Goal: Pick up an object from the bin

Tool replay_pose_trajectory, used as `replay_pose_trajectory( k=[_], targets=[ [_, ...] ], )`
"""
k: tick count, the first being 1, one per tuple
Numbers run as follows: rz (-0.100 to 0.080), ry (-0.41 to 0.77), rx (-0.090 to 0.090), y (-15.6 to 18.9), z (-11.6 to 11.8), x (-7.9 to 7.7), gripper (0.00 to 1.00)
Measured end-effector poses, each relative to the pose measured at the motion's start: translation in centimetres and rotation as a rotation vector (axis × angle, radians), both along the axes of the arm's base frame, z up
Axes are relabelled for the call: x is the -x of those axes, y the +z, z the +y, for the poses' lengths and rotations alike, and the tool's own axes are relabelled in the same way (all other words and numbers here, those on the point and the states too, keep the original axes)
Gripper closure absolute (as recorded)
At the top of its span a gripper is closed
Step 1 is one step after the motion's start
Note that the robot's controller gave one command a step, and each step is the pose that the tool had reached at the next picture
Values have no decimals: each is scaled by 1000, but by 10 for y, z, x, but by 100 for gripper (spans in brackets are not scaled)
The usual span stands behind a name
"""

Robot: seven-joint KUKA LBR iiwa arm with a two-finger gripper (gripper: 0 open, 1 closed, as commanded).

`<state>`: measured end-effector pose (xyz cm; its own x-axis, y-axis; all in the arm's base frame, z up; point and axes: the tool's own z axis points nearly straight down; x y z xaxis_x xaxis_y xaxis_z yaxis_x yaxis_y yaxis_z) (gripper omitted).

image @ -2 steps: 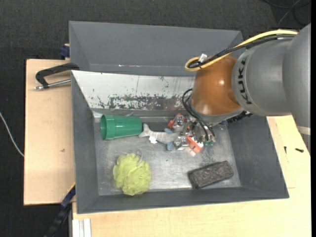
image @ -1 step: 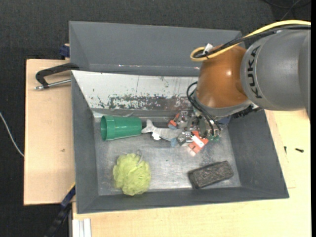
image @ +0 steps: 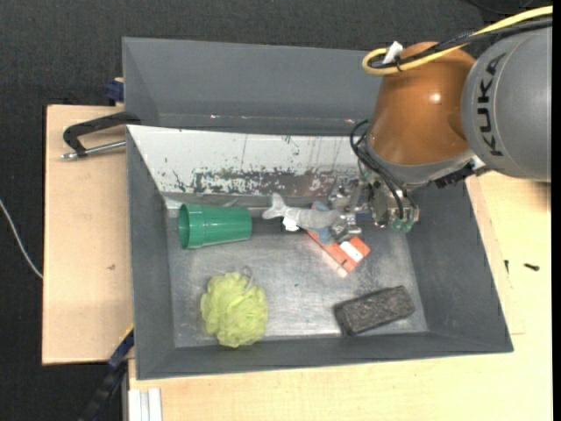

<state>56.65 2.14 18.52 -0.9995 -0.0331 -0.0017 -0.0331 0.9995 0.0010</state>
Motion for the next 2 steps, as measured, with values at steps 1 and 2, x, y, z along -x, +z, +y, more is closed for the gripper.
replay_pose_trajectory(
  k=[1, 2],
  targets=[
    [-2, 48, 0, 62, -2, -3, 100],
    [-3, 62, 0, 130, 1, -12, 100]
  ],
)
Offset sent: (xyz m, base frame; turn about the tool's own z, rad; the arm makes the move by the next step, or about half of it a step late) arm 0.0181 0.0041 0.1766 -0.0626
